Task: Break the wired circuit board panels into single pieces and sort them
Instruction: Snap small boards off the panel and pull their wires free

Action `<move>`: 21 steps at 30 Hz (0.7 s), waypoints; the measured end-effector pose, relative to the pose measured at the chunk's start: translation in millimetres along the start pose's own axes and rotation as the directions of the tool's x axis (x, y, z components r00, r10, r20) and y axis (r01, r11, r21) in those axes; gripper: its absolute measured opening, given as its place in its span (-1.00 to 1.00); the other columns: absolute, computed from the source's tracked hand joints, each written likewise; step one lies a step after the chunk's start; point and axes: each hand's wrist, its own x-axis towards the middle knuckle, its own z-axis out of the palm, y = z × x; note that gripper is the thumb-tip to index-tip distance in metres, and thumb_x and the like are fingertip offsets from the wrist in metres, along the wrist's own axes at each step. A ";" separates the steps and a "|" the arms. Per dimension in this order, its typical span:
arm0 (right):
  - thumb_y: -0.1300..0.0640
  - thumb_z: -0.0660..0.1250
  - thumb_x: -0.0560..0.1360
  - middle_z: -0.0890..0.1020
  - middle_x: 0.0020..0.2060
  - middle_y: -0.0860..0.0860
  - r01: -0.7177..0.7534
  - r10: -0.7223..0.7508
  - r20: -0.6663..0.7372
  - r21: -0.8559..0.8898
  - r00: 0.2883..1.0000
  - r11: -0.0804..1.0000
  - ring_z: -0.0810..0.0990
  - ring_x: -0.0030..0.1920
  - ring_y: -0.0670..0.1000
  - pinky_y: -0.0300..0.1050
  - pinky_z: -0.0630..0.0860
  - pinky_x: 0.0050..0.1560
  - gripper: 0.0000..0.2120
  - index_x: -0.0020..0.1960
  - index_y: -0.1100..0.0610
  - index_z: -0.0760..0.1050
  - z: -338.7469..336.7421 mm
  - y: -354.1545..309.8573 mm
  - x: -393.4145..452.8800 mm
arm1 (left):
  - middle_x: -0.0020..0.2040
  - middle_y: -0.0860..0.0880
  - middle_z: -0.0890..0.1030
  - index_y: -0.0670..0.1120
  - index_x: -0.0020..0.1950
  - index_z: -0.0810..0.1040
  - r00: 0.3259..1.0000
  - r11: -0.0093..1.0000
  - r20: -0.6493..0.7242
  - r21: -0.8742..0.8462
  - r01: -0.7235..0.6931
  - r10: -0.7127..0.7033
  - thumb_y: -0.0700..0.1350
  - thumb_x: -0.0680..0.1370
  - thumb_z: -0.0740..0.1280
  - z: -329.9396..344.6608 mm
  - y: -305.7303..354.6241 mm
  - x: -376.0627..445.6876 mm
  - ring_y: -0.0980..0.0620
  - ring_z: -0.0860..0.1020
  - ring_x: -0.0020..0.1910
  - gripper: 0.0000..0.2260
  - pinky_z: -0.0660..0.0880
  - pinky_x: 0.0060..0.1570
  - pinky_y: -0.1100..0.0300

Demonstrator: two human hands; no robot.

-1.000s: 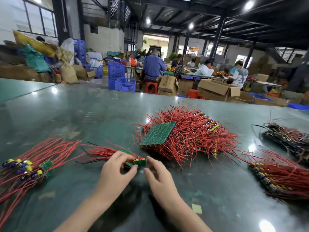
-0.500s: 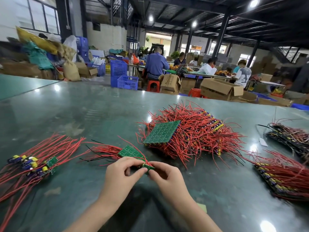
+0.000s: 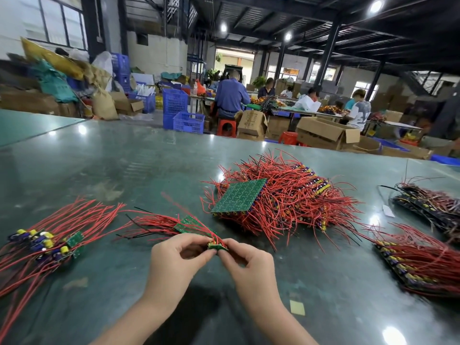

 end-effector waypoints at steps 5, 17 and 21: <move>0.27 0.40 0.45 0.67 -0.29 -0.28 -0.081 0.086 -0.110 0.047 0.990 0.996 0.56 -0.26 -0.34 -0.46 0.44 -0.17 -0.75 -0.17 -0.10 0.63 5.1 -4.9 0.2 | -0.23 0.10 0.69 0.07 -0.21 0.65 0.991 0.995 -0.094 0.042 -0.088 0.091 -0.31 0.31 0.54 1.5 2.2 1.1 0.16 0.63 -0.28 -0.73 0.52 -0.18 0.38; 0.36 0.15 0.53 0.71 -0.15 0.08 -0.317 0.547 0.019 0.832 0.837 0.456 0.65 -0.26 -0.01 -0.18 0.55 -0.30 -0.80 -0.04 0.12 0.47 -28.4 -2.8 21.0 | -0.09 -0.03 0.58 -0.12 -0.08 0.60 0.980 0.682 0.108 0.705 -0.192 0.164 -0.10 0.22 0.60 -2.3 -9.9 0.6 -0.12 0.47 -0.11 -0.65 0.47 -0.10 0.01; 0.48 0.11 0.44 0.71 -0.06 0.07 -0.363 0.430 0.094 0.710 0.898 0.603 0.63 -0.07 0.00 -0.19 0.47 -0.15 -0.68 -0.16 0.09 0.43 -16.8 -3.5 17.4 | -0.17 0.00 0.42 -0.09 -0.06 0.37 0.968 0.969 -0.207 0.229 -0.089 0.138 -0.20 0.43 0.45 0.6 2.8 1.5 0.09 0.40 -0.23 -0.74 0.37 -0.15 0.35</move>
